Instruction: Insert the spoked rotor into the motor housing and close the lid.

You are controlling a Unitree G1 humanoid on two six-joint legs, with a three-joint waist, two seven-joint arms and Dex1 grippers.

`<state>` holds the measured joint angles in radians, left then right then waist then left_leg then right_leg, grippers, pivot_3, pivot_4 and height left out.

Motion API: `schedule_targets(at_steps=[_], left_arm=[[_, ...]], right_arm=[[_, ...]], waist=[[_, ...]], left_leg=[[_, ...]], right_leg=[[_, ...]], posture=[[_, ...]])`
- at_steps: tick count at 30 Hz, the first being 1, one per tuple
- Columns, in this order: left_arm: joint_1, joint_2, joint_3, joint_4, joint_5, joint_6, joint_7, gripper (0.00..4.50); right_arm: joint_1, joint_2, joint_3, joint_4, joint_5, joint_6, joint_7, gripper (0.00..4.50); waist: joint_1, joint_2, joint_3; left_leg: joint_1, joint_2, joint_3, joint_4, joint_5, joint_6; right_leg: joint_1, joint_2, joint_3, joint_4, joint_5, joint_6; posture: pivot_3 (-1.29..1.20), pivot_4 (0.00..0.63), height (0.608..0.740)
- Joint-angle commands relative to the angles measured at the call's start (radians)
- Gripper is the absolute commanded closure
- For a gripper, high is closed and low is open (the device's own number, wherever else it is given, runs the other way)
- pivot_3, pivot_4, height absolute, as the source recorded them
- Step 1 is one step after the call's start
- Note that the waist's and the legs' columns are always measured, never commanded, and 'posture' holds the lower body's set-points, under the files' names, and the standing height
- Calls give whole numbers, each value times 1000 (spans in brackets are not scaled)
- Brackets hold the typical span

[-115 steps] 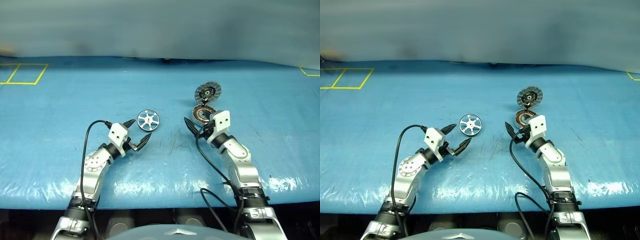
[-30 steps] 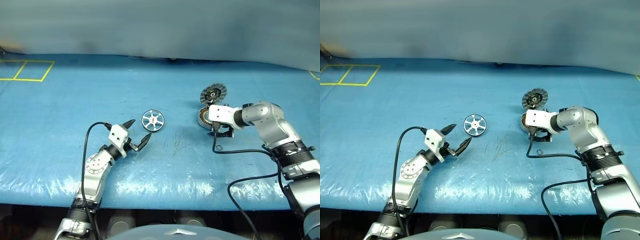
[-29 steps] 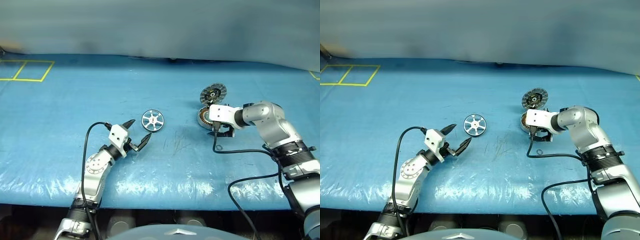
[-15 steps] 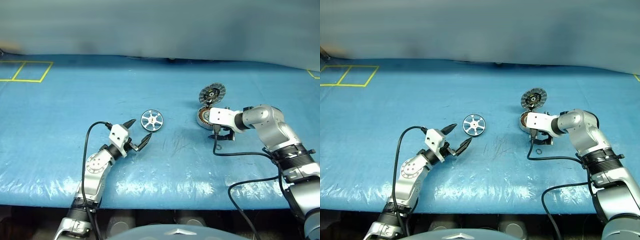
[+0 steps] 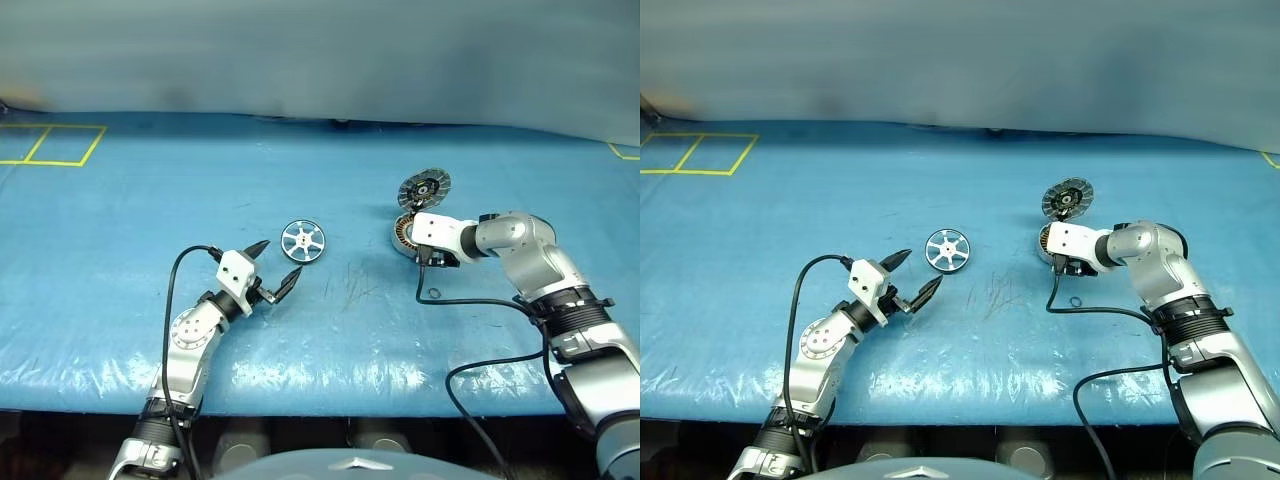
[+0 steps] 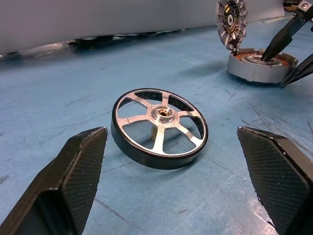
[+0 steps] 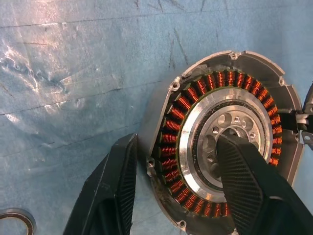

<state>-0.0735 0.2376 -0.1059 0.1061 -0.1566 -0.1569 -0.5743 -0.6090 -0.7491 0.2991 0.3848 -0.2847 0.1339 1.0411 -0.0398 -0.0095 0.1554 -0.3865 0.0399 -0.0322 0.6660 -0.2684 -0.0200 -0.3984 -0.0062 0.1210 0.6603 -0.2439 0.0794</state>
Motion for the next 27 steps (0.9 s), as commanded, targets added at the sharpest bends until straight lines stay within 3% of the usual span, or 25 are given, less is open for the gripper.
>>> schedule_targets(at_steps=[1, 11, 17, 21, 27], left_arm=[[-1, 2, 6, -24, 2, -15, 3, 0], [13, -2, 0, -22, 5, -18, 12, 0], [29, -6, -2, -24, 7, -19, 16, 0], [34, -6, -3, -29, 9, -16, 20, 0], [32, -1, -3, -27, 9, -16, 18, 0]], right_arm=[[62, 41, -8, -76, 45, 17, -1, 2406], [314, 115, -1, -618, 171, 296, 31, 2406], [386, 152, 52, -760, 161, 413, -32, 2406], [424, 242, 81, -847, 190, 513, -103, 2406], [429, 272, 119, -846, 173, 563, -160, 2406]], waist=[[-1, 0, 0], [-22, 0, 0], [-25, -1, 0], [-28, -2, -1], [-27, -2, -1]], left_leg=[[3, 0, 0, -1, 0, 0], [5, 3, -2, -4, 0, 0], [6, 3, -1, -3, 0, 0], [6, 4, -2, -3, 0, -1], [6, 5, -2, -4, 0, -1]], right_leg=[[2, 0, 0, 0, 0, 0], [4, 4, 0, 0, -2, -2], [4, 4, 0, 0, -3, 0], [4, 6, 0, 1, -4, 2], [3, 7, 0, 1, -5, 1]], posture=[[0, 150, 740], [0, 150, 740], [0, 150, 740], [0, 150, 740], [0, 150, 740]])
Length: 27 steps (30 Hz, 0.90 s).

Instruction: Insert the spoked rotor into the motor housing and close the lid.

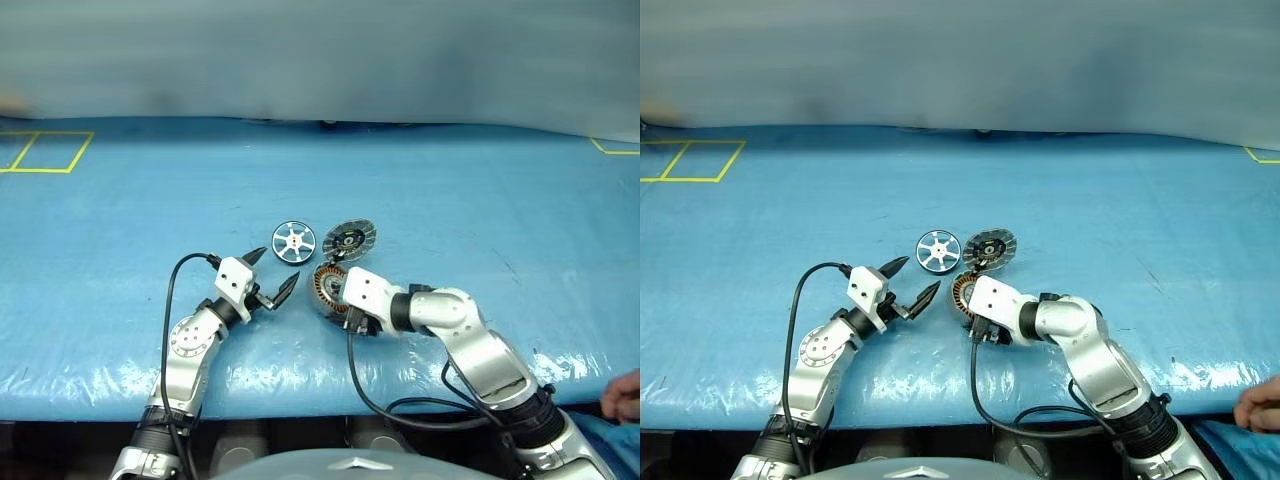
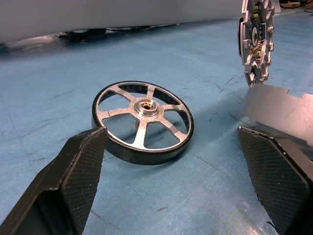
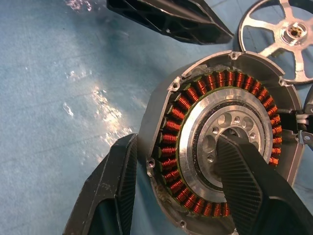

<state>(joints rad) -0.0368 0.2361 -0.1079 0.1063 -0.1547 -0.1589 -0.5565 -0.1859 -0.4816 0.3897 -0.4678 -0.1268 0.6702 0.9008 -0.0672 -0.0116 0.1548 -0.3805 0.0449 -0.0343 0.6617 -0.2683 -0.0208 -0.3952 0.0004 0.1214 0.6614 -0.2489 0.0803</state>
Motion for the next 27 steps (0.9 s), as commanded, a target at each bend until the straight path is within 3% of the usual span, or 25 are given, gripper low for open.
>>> schedule_targets(at_steps=[1, 5, 8, 12, 15, 24, 27], left_arm=[[-5, 1, 0, -27, 7, -14, 0, 0], [-6, 2, 0, -27, 7, -15, 1, 0], [-8, 2, 0, -22, 7, -15, 0, 0], [-8, 4, -1, -19, 6, -14, -4, 0], [-10, 6, -2, -16, 4, -14, -12, 0], [-6, 32, 9, -20, -26, -9, -75, 0], [-8, 36, 11, -15, -24, -5, -81, 0]], right_arm=[[2, -1, 35, 16, 7, 27, -29, 2406], [1, 3, 19, 20, 24, 21, -56, 1133], [-4, 54, -60, -23, 119, 42, -72, 181], [12, 152, -219, -119, 351, 125, -57, 181], [37, 146, -300, -152, 436, 155, -63, 181], [233, -29, -466, 15, 354, -98, -144, 181], [271, -29, -523, 99, 383, -157, -154, 181]], waist=[[1, -1, 0], [3, -1, -1], [8, -2, -1], [9, -2, -1], [9, -2, -1], [15, -2, 0], [14, -2, 0]], left_leg=[[0, 0, 0, 0, 0, 0], [0, 0, 1, 1, 0, 0], [0, 0, 0, 1, 0, 0], [-4, -1, 0, 0, 0, 0], [-4, -1, 0, -1, 0, 0], [-4, -2, 1, -1, 0, 0], [-4, -2, 1, -1, 0, 0]], right_leg=[[0, 0, 0, 0, 0, 0], [0, -1, 0, 0, -1, -1], [0, -1, 0, -1, -1, -1], [-2, -1, 0, -1, 1, -1], [-3, -1, -1, -1, 1, -2], [-3, -3, 0, -2, -1, 0], [-3, -2, 0, -2, -1, 0]], posture=[[0, 150, 740], [0, 150, 740], [0, 150, 740], [0, 150, 740], [0, 150, 740], [0, 150, 740], [0, 150, 740]])
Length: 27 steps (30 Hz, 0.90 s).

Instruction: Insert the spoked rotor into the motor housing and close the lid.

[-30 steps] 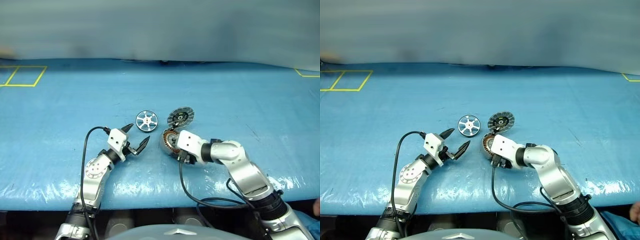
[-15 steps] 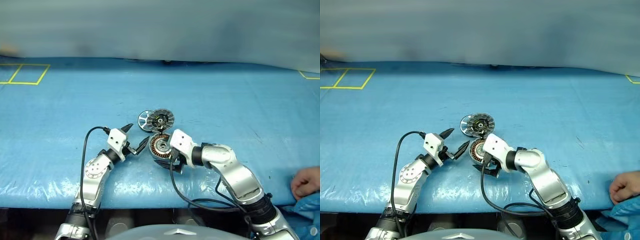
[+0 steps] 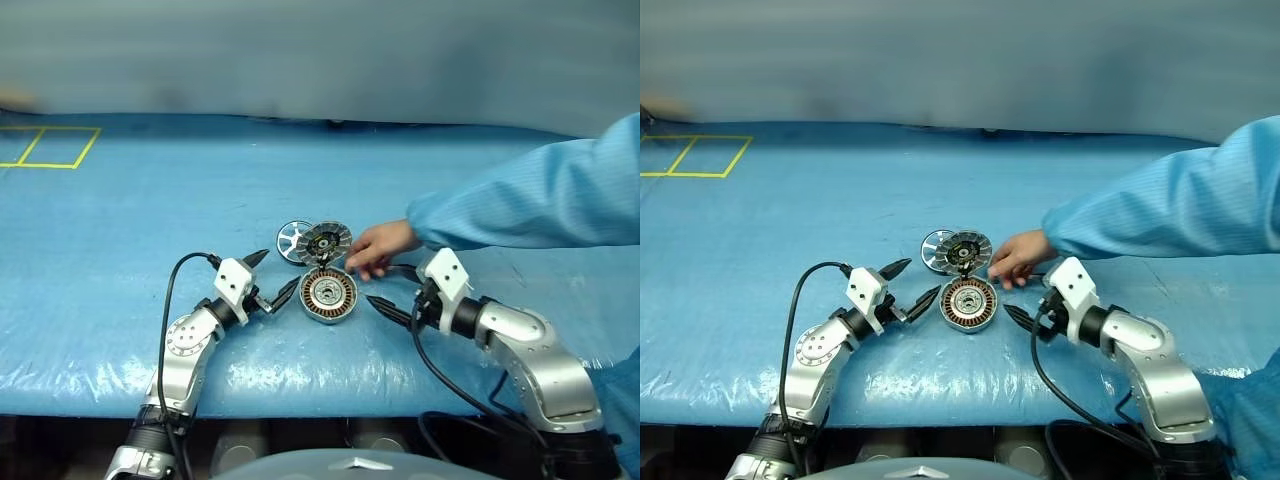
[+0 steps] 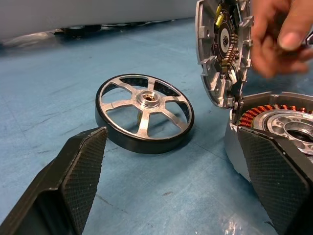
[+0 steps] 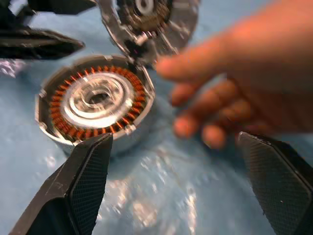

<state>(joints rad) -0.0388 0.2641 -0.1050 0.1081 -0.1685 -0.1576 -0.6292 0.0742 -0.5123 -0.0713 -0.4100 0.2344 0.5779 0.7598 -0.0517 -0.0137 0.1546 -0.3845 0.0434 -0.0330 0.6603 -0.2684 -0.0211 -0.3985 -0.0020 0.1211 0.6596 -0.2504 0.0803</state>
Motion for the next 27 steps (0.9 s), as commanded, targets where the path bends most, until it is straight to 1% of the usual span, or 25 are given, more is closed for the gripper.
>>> schedule_targets(at_steps=[1, 5, 13, 27], left_arm=[[-7, 7, 7, -17, -9, -5, -10, 0], [-17, 1, -1, -11, -6, -2, -10, 0], [-22, 1, -2, -7, -6, -3, -15, 0], [-21, -2, -4, -6, -2, -3, -11, 0]], right_arm=[[14, 11, -75, 62, 31, -74, -24, 181], [27, 20, -72, 154, -11, -126, -83, 181], [20, 42, -68, 269, -14, -174, -139, 181], [-4, 37, -72, 302, 1, -209, -159, 181]], waist=[[-3, 0, 0], [-8, 0, 0], [-8, 0, 0], [-8, 0, 0]], left_leg=[[0, 0, 0, 0, 0, 0], [0, 0, 0, 0, 0, 0], [0, 0, 0, 0, 0, 0], [0, 0, 1, 1, 0, 0]], right_leg=[[0, 0, 0, 0, 0, 0], [0, 0, 1, 0, 0, 0], [0, 0, 1, 0, 0, 0], [0, 0, 1, 0, 0, 0]], posture=[[0, 150, 740], [0, 150, 740], [0, 150, 740], [0, 150, 740]])
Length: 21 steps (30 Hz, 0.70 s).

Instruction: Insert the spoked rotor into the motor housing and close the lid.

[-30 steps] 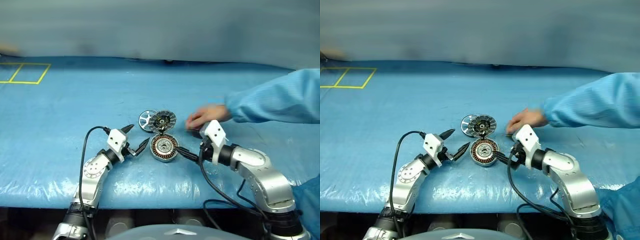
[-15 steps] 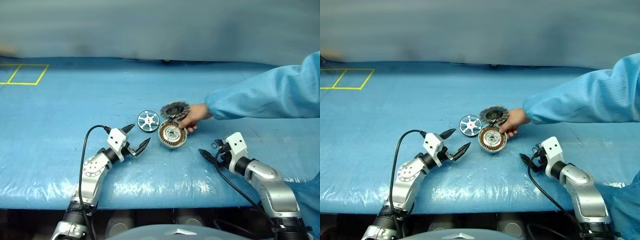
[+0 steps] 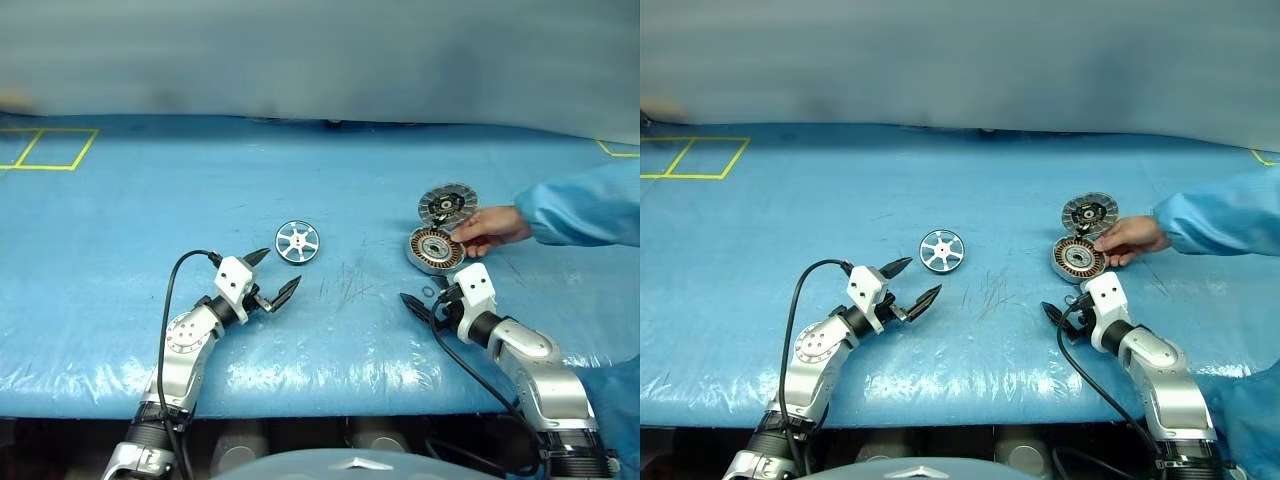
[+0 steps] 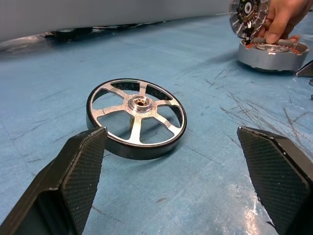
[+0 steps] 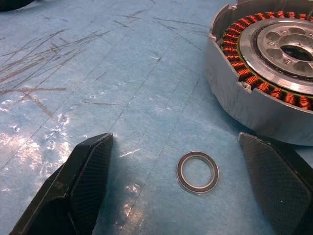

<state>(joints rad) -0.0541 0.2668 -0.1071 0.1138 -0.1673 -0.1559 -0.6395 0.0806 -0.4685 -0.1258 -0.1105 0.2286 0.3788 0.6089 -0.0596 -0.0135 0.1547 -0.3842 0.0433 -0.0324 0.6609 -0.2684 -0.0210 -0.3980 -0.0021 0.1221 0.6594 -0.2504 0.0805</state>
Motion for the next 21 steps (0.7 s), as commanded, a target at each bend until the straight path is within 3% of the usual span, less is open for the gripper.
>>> schedule_targets(at_steps=[1, 7, 13, 21], left_arm=[[-5, -5, -2, -12, -3, -5, 0, 0], [-2, -5, -1, -12, 0, -5, 3, 0], [-4, 0, -1, -10, 1, -1, 1, 0], [-15, -7, 1, -2, 8, -7, 11, 0]], right_arm=[[-11, -8, -18, 2, 7, -11, -8, 181], [-11, -49, -63, -25, 16, -5, -10, 181], [-37, -173, -76, -136, 63, 45, 79, 181], [-220, -322, 39, -172, -32, 100, 122, 181]], waist=[[0, 0, 0], [1, 0, 0], [-2, 2, 1], [-3, 1, 2]], left_leg=[[0, 0, 0, 0, 0, 0], [0, 0, 0, 0, 0, 0], [0, -1, 0, -1, 0, 0], [0, 0, 0, 0, 0, 0]], right_leg=[[0, 0, 0, 0, 0, 0], [0, 0, 0, 0, 0, 0], [0, -1, 0, 0, 0, 0], [0, 0, 0, 0, 0, 1]], posture=[[0, 150, 740], [0, 150, 740], [0, 150, 740], [0, 150, 740]])
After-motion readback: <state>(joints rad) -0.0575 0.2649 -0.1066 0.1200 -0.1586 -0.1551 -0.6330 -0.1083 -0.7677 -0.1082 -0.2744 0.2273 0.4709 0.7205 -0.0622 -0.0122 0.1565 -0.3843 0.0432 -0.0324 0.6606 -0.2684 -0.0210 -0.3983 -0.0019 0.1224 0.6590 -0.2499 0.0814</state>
